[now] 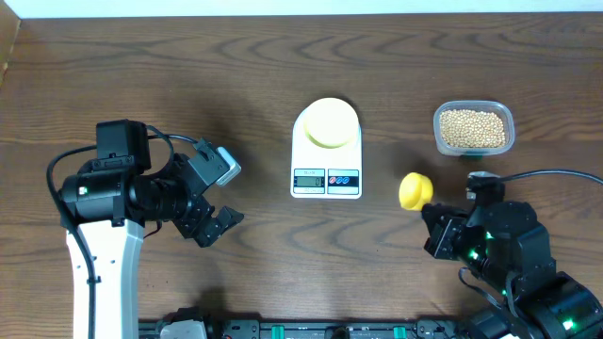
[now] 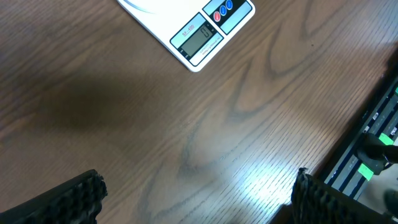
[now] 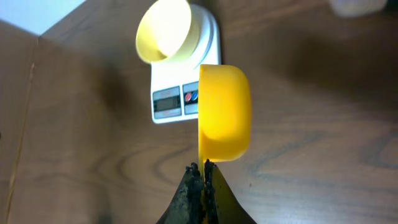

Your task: Scoop item into bowl and weigh 50g on scale

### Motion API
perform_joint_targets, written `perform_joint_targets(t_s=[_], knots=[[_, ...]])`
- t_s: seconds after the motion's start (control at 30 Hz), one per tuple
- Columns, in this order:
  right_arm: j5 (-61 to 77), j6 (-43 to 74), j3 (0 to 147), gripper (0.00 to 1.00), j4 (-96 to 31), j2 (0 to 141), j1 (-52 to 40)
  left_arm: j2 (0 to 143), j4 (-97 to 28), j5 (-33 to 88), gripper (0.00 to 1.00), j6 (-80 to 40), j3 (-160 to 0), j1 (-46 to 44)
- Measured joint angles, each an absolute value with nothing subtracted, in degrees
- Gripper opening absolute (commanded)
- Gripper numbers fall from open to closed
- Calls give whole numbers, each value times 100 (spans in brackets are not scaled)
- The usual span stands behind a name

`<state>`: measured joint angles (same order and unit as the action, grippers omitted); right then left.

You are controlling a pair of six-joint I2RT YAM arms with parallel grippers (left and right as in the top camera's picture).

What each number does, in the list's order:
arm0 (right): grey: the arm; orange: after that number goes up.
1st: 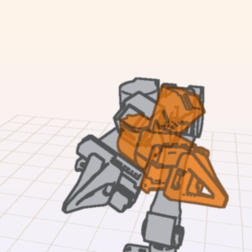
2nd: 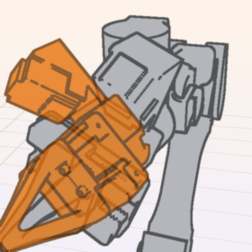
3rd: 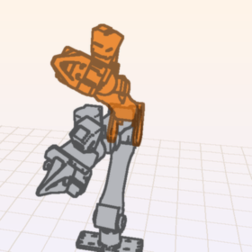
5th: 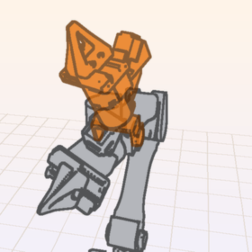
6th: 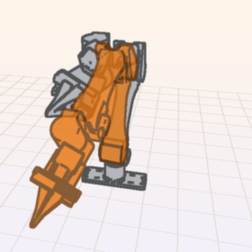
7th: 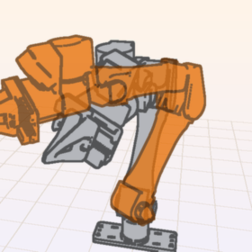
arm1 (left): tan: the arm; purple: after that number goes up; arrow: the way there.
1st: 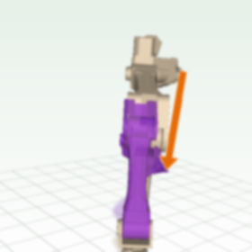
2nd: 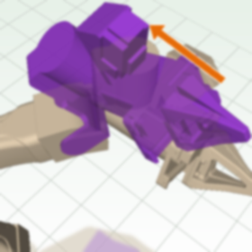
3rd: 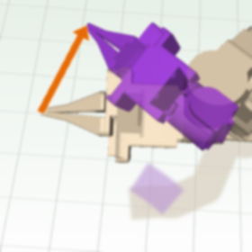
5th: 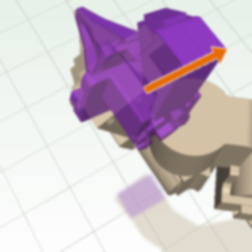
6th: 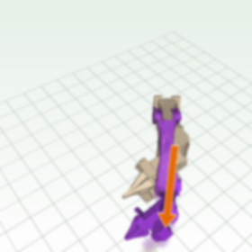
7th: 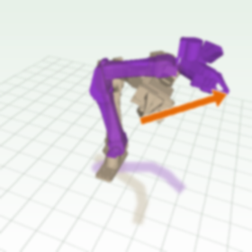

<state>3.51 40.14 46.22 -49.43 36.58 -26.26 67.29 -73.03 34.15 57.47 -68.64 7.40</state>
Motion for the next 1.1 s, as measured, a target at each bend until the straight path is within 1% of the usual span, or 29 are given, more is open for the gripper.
perform_joint_targets(t_s=[0.3,0.37,0.5,0.63,0.77,0.83,0.9,1.1], knots=[[-478,4003,4624,1,-4584,3706,-2626,6729,-7301,3415,98,5749,-6864,740],[-858,3988,4624,1,-4504,3793,-2626,6729,-7301,3415,98,5749,-6864,740],[-1514,3986,4639,1,-3854,4147,-2624,6729,-7301,3413,98,5747,-6864,740],[-1800,4160,4644,1,-3551,4670,-2495,6729,-7301,3413,98,5747,-6864,740],[-1763,4353,4644,1,-3450,5288,-2169,6731,-7299,3413,98,5749,-6864,740],[-1726,4397,4646,1,-3155,5533,-1949,6729,-7301,3413,98,5749,-6864,740],[-1651,4416,4652,1,-2939,5588,-1699,6729,-7301,3413,98,5747,-6864,740],[-1190,4016,5043,1,-3039,5581,-1085,6729,-7301,3413,98,5747,-6864,740]])
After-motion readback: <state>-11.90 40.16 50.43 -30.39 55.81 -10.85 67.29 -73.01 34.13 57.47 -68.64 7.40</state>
